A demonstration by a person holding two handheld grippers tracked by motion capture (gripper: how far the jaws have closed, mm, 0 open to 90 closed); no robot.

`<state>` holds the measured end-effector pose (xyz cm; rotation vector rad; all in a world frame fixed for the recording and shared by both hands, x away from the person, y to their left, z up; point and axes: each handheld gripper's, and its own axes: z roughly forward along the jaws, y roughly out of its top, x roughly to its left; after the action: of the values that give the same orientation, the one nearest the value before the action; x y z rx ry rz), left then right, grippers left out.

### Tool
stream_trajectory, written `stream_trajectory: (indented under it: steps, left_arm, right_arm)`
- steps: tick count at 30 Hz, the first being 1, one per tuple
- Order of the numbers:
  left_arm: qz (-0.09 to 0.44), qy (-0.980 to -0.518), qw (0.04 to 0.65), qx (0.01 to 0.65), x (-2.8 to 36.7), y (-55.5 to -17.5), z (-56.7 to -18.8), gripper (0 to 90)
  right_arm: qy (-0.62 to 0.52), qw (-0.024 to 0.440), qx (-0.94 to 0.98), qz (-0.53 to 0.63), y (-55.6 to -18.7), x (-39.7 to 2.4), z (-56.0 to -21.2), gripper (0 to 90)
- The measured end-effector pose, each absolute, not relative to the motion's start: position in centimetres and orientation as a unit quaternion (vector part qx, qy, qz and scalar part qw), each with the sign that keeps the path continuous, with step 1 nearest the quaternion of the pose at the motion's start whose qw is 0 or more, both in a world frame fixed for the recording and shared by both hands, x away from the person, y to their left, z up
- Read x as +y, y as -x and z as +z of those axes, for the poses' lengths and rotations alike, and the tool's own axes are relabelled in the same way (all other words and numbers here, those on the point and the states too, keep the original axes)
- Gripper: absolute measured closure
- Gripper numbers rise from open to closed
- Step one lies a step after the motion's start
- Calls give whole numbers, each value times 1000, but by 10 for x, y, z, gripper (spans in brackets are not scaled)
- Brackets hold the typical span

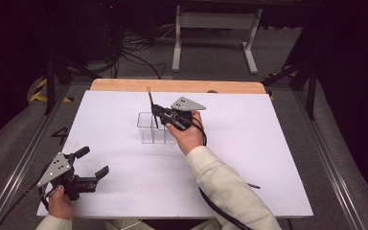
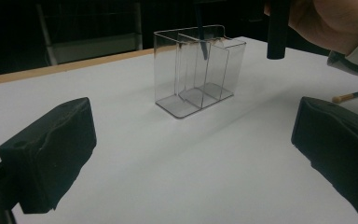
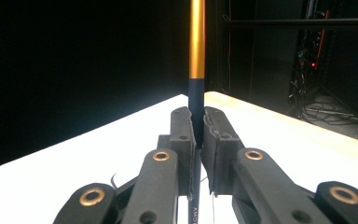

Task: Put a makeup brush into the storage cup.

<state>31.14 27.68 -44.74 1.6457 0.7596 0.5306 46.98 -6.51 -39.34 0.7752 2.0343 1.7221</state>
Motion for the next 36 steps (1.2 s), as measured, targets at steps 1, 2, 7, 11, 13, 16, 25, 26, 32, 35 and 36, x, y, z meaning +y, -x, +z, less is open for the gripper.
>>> stream_trajectory:
  steps: [1, 2, 7, 11, 13, 16, 25, 26, 32, 35, 36]
  left_arm:
    - [228, -706, 586, 326, 277, -311, -447, 6]
    - [228, -704, 587, 327, 277, -311, -448, 6]
    - [227, -706, 586, 326, 277, -311, -447, 6]
    - [228, -705, 587, 325, 276, -312, -448, 6]
    - [228, -705, 587, 325, 276, -312, -447, 6]
    - [228, -706, 587, 324, 277, -312, -447, 6]
    - [225, -709, 587, 319, 272, -316, -446, 6]
    - [223, -709, 588, 318, 271, -317, -446, 6]
    - [221, -713, 587, 312, 266, -323, -446, 6]
    - [221, -714, 588, 310, 264, -325, -446, 6]
    - [219, -714, 588, 310, 264, -326, -446, 6]
  right_arm:
    - [-275, 182, 721, 610, -470, -65, -393, 829]
    - [-278, 181, 723, 606, -470, -65, -396, 829]
    - [-283, 180, 724, 602, -470, -65, -399, 829]
    - [-287, 177, 727, 599, -469, -65, -399, 822]
    - [-289, 173, 726, 599, -468, -65, -399, 791]
    - [-294, 159, 720, 609, -466, -66, -397, 648]
    - [-260, 160, 727, 615, -444, -95, -370, 351]
    - [-256, 163, 727, 616, -440, -101, -365, 339]
    - [-246, 172, 726, 619, -421, -130, -345, 310]
    - [-247, 180, 725, 618, -413, -145, -338, 299]
    - [-248, 183, 724, 617, -410, -151, -336, 295]
